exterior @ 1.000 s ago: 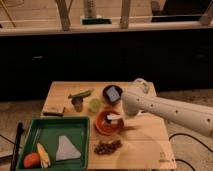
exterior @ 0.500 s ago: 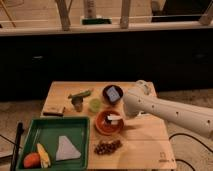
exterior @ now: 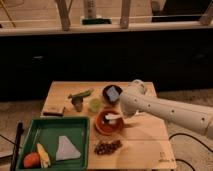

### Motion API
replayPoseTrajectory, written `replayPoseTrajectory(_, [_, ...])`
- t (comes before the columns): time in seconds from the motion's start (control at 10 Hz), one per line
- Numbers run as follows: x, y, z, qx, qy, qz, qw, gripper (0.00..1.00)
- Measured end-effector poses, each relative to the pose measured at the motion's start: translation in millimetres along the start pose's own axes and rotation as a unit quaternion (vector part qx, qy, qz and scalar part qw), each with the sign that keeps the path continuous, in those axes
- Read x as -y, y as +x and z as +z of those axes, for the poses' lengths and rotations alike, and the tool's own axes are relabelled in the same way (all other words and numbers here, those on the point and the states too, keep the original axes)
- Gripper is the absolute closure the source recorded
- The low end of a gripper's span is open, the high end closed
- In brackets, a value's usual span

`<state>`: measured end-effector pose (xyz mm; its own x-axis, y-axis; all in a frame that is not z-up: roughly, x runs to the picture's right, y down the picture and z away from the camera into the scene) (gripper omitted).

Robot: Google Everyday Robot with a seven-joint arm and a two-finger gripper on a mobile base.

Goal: Wipe red bowl with brush

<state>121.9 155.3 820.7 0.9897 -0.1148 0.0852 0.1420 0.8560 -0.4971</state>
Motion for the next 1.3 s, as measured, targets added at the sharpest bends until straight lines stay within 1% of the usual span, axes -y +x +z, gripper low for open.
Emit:
replayPoseTrajectory(0.3, [10,-22,5,0.002,0.002,-0.018,0.9998,0.97])
replayPoseTrajectory(0.4, [10,-38,5,0.007,0.002,-0.035,0.9994,0.97])
replayPoseTrajectory(0.5, [7,-46,4,0.012,0.002,-0.047,0.9988,0.97])
replayPoseTrajectory(0.6, [2,-50,2,0.014,0.001,-0.056,0.9983,0.97])
replayPoseTrajectory(0.7, [-8,-54,0,0.019,-0.001,-0.067,0.9976,0.97])
replayPoseTrajectory(0.9, [-27,-50,-5,0.019,-0.003,-0.076,0.9969,0.97])
replayPoseTrajectory(1.0, [-37,-39,-7,0.017,-0.006,-0.072,0.9972,0.97])
replayPoseTrajectory(1.1, [-42,-24,-7,0.011,-0.008,-0.065,0.9978,0.97])
replayPoseTrajectory(1.3, [-45,0,-6,-0.002,-0.013,-0.050,0.9987,0.97])
